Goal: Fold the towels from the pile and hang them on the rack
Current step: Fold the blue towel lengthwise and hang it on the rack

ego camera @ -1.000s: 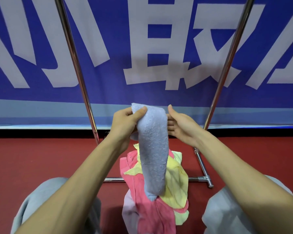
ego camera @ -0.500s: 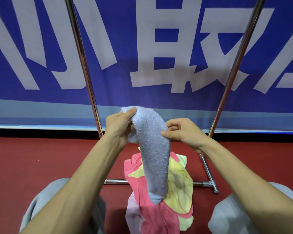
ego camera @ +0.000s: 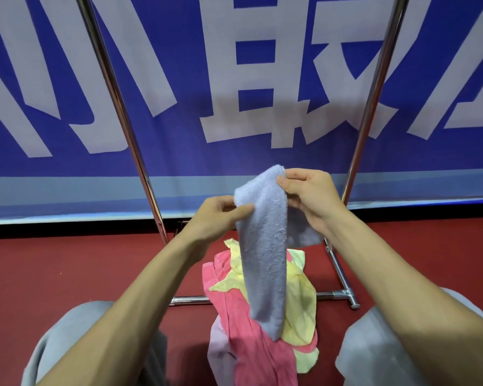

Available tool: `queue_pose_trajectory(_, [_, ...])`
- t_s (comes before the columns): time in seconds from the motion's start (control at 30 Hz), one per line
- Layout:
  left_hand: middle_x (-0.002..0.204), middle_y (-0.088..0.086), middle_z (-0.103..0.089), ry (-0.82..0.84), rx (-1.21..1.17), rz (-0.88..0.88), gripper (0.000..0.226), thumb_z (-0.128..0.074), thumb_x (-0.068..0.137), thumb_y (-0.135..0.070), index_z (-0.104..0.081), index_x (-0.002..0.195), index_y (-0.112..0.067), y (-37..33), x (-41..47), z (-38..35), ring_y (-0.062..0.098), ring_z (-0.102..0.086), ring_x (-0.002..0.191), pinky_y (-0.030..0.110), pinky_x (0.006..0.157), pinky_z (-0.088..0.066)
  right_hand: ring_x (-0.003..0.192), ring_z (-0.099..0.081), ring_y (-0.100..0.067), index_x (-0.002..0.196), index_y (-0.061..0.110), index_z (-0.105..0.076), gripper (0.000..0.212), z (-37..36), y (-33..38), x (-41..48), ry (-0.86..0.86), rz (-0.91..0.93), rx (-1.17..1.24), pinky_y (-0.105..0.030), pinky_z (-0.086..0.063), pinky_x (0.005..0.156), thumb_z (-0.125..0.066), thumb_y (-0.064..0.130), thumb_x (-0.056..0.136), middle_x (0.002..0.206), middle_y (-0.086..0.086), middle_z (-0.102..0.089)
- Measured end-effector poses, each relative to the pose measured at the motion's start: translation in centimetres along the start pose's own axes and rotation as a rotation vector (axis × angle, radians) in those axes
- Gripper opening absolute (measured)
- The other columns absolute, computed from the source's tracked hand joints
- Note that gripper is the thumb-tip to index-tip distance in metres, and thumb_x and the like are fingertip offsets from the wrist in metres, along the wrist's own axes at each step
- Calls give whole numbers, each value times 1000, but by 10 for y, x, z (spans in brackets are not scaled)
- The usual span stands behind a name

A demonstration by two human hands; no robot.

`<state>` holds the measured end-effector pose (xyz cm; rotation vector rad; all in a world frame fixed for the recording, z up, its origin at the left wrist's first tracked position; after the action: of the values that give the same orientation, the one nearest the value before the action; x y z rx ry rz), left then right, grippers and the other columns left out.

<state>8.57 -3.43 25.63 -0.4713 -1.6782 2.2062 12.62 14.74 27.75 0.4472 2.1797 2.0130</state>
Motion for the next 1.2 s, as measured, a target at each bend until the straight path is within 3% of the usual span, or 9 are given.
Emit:
queue_pose_trajectory(0.1, [81,5,-71,-21,-72,-16,7,-69,86,-13,-69,86,-6,-1,-2,-5,13,-64,72,22,66,-52,69,-70,-11,87,5,-71,7,7,-2,5,-58,-84,105,-23,-55,61,-65,1,86,76,-3,-73])
queue_pose_trajectory(0.33, [83,17,-65,-169,-159,-100,26,-71,84,-16,-65,91,8,-9,-4,-6,19,-58,73,30,68,-47,76,-67,-19,93,1,-69,9,8,-10,7,-10,-195,129,-32,-57,76,-63,7,89,84,-9,-71])
queue_pose_trajectory(0.43, [89,24,-69,-214,-202,-135,23,-70,85,-16,-67,93,5,-13,-5,-2,20,-61,74,26,65,-51,80,-67,-21,103,-1,-67,25,2,-14,5,34,-236,131,-34,-56,76,-58,21,94,91,-10,-71])
queue_pose_trajectory(0.53, [84,18,-68,-241,-282,-127,20,-68,87,-15,-68,92,4,-18,-8,2,21,-62,74,23,59,-52,88,-69,-24,103,2,-68,45,-5,-18,2,78,-301,57,-35,-56,80,-50,43,96,96,-13,-72])
queue_pose_trajectory(0.6, [81,15,-66,-263,-332,-116,22,-68,86,-15,-67,93,6,-19,-9,6,22,-60,73,22,59,-51,98,-67,-34,105,-3,-66,71,-11,-23,-2,139,-373,-39,-39,-53,86,-45,63,89,104,-22,-69])
queue_pose_trajectory(0.67, [83,17,-62,-287,-363,-94,28,-69,86,-16,-66,96,10,-20,-8,13,23,-56,74,21,57,-48,91,-60,-37,101,0,-63,81,-16,-27,-4,215,-383,-112,-38,-50,83,-41,75,81,97,-25,-62])
queue_pose_trajectory(0.8, [82,16,-57,-338,-337,-76,40,-73,82,-18,-59,96,17,-17,-7,28,24,-53,73,21,52,-46,74,-66,-16,86,8,-69,52,-22,-26,-8,276,-292,-41,-30,-52,70,-41,51,97,80,-4,-71])
queue_pose_trajectory(0.97, [80,16,-62,-407,-371,-19,18,-72,83,-12,-67,88,5,-17,-9,34,19,-54,61,18,47,-46,74,-63,-14,88,4,-68,11,-22,-23,-9,330,-155,-23,-25,-52,69,-61,13,90,80,-4,-68])
queue_pose_trajectory(1.2, [85,14,-56,-431,-455,54,14,-70,84,-13,-63,90,-3,-16,-6,31,20,-51,67,17,47,-47,71,-64,-7,87,11,-71,17,-15,-14,-6,209,19,-116,-19,-53,71,-72,-3,77,78,-1,-71])
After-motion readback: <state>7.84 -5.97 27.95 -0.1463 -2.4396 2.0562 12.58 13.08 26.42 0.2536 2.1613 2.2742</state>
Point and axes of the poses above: each hand's wrist, its own x-axis towards the middle knuckle, its own z-axis out of the back of the hand, y = z × x, the point moved 1 cm from there along x, towards the middle knuckle
